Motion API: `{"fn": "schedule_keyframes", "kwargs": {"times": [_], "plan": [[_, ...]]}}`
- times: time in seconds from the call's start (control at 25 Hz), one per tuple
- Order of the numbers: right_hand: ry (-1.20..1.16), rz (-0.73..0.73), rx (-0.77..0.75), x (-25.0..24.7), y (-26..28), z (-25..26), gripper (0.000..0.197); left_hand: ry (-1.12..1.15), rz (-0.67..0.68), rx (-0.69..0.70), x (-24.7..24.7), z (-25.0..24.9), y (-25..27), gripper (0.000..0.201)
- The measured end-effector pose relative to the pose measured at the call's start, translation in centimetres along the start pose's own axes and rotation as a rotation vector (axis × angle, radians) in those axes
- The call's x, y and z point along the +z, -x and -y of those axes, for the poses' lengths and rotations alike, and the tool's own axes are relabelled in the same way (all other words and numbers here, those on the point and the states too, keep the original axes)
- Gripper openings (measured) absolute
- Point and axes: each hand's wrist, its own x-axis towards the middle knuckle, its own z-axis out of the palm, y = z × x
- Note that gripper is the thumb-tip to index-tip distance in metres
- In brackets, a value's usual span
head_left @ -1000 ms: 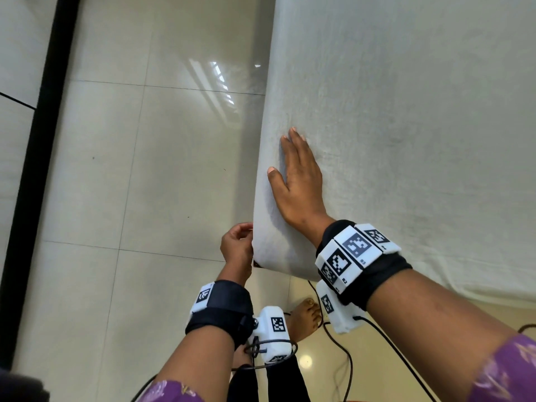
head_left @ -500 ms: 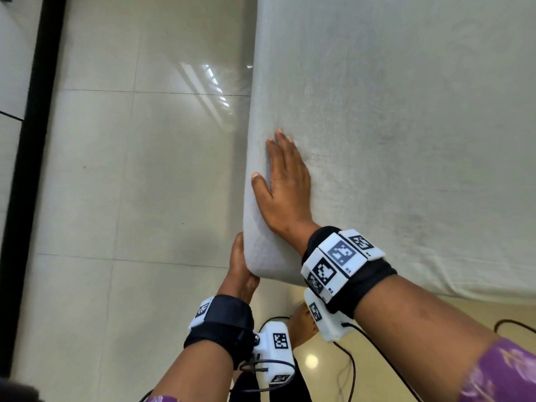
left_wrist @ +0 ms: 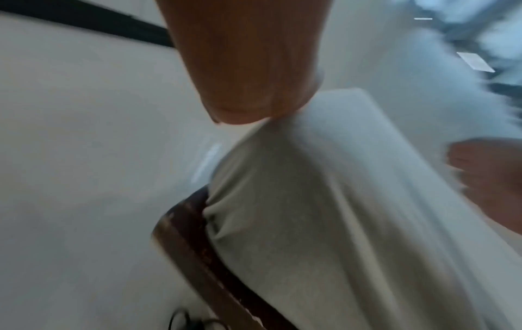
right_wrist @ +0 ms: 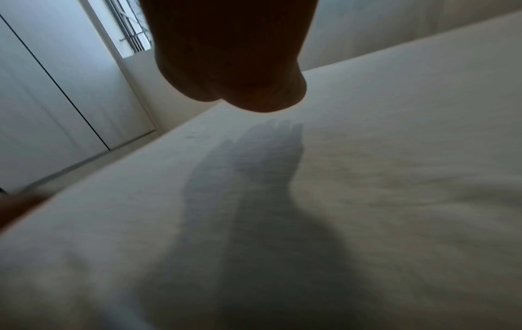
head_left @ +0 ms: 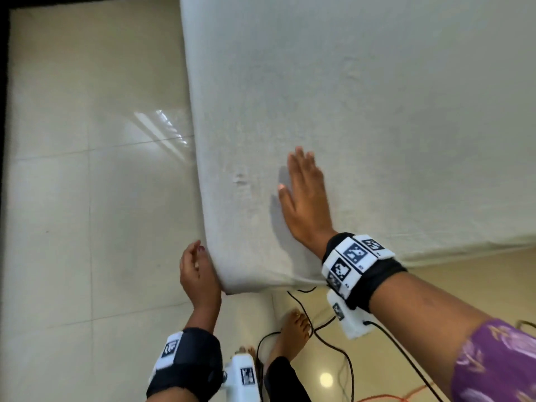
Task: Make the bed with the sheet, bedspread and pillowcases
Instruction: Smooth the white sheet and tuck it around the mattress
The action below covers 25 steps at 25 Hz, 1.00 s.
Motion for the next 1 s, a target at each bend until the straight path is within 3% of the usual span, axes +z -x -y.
{"fn": "schedule_keyframes", "kwargs": {"times": [0.12,0.16,0.24,0.32,0.44,0.52,0.6,0.68,0.8,0.92,1.0], "plan": [[0.22,0.001,0.096,-1.4,1.2,-3.9,0.07,-0.305,0.195,0.711,1.3,-4.2,1.1,0.051],[0.258,0.037,0.099,-1.0,1.8,-4.4,0.071,-0.447,0.26,0.869,2.3,-5.5,1.6,0.055],[0.317,0.117,0.032,0.9,3.6,-4.1,0.07,-0.716,0.34,1.003,3.9,-6.1,2.1,0.061],[0.381,0.174,-0.079,3.6,5.3,-2.4,0.065,-0.903,0.353,0.955,4.0,-4.9,1.5,0.06],[0.397,0.225,-0.24,5.4,7.0,-0.1,0.061,-0.978,0.286,0.861,2.3,-2.3,1.1,0.06],[0.36,0.28,-0.374,4.0,6.4,-0.7,0.061,-0.975,0.206,0.752,2.1,-2.9,1.7,0.061],[0.291,0.274,-0.408,1.3,5.2,-2.8,0.063,-0.96,0.13,0.637,3.5,-5.0,2.8,0.064],[0.247,0.145,-0.227,-2.0,2.9,-6.4,0.065,-0.913,0.126,0.649,6.8,-8.1,3.7,0.066],[0.307,-0.035,0.049,-8.0,-2.9,-15.1,0.069,-0.857,0.22,0.708,16.0,-13.7,4.1,0.067],[0.359,0.067,0.226,-12.3,-7.7,-21.7,0.08,-0.91,0.266,0.617,23.2,-16.5,3.0,0.063],[0.402,0.083,0.189,-12.0,-8.6,-22.7,0.08,-0.974,0.255,0.591,24.3,-15.9,1.9,0.063]]}}
